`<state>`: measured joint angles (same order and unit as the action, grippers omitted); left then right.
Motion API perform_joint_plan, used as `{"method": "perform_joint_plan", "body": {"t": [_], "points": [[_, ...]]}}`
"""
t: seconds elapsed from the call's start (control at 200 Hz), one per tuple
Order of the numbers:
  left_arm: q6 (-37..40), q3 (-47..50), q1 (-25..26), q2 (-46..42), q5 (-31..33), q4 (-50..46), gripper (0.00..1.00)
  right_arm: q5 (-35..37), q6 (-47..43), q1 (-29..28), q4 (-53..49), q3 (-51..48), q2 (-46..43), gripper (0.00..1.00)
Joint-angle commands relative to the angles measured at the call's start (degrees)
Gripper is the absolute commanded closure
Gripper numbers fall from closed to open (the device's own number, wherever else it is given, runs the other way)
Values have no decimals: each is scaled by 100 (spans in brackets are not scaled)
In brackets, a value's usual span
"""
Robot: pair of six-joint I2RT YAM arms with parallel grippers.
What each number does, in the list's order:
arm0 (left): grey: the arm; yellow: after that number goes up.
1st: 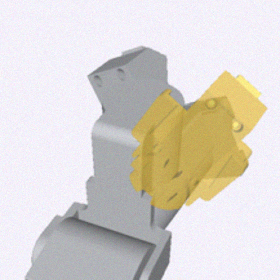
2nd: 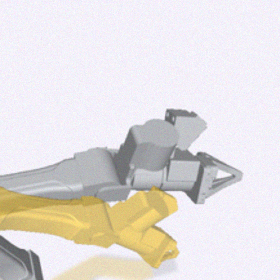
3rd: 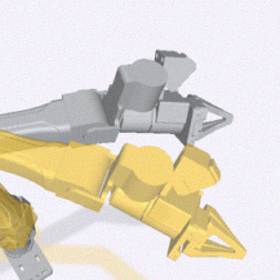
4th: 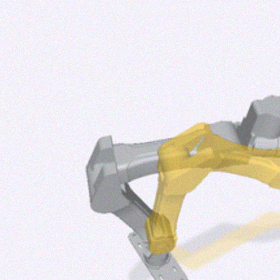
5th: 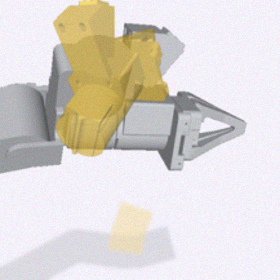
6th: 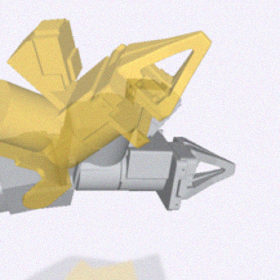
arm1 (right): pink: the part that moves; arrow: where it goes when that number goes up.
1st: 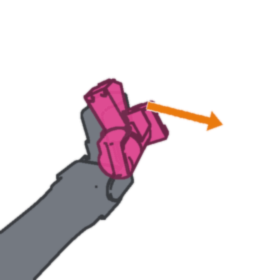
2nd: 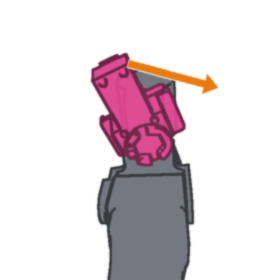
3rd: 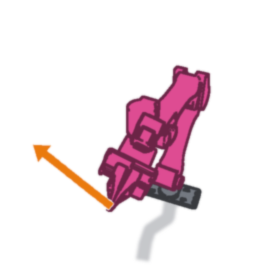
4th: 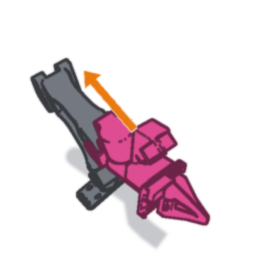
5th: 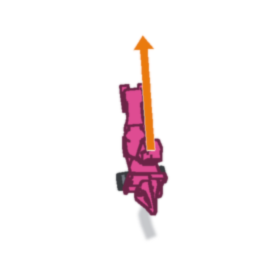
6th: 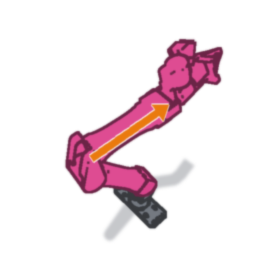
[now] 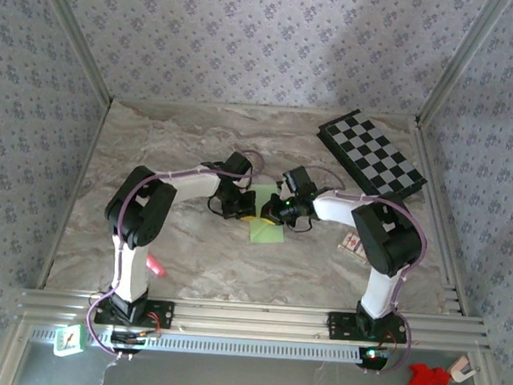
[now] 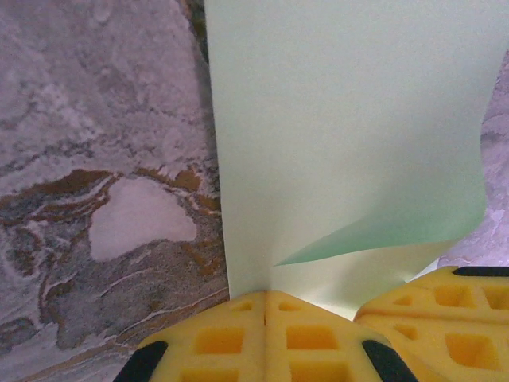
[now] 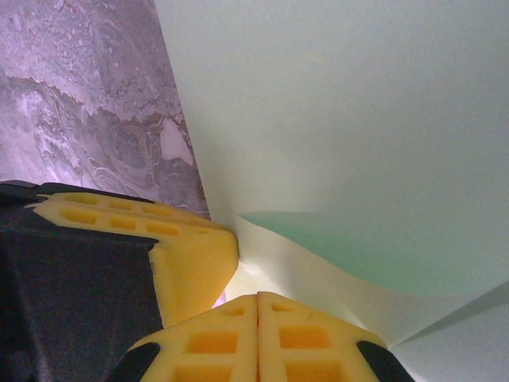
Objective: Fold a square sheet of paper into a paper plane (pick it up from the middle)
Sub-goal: Fold the triangle a second time at the center of the table.
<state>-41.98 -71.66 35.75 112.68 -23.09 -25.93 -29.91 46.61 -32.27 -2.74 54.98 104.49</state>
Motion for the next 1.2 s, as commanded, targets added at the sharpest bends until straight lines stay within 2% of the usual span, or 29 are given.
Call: {"method": "perform_joint_plan", "body": {"t": [0.0,0.35,0.55,0.68,0.815,1.194], "points": [[166,-66,-13,236,253,-294,100,181,-122,16,-88,-189,120,93],[-143,-1,-7,-254,154,204,100,362,57,41,56,-512,256,93],[-773,694,65,-943,-149,1057,93,487,223,46,12,-571,291,93],[-1143,1183,192,-1199,-199,1294,92,543,303,64,-28,-589,317,93],[-1313,1402,320,-1179,-452,1466,93,557,361,70,-92,-579,340,93],[-1004,1180,418,-702,-711,1245,94,582,401,66,-265,-497,432,93]]}}
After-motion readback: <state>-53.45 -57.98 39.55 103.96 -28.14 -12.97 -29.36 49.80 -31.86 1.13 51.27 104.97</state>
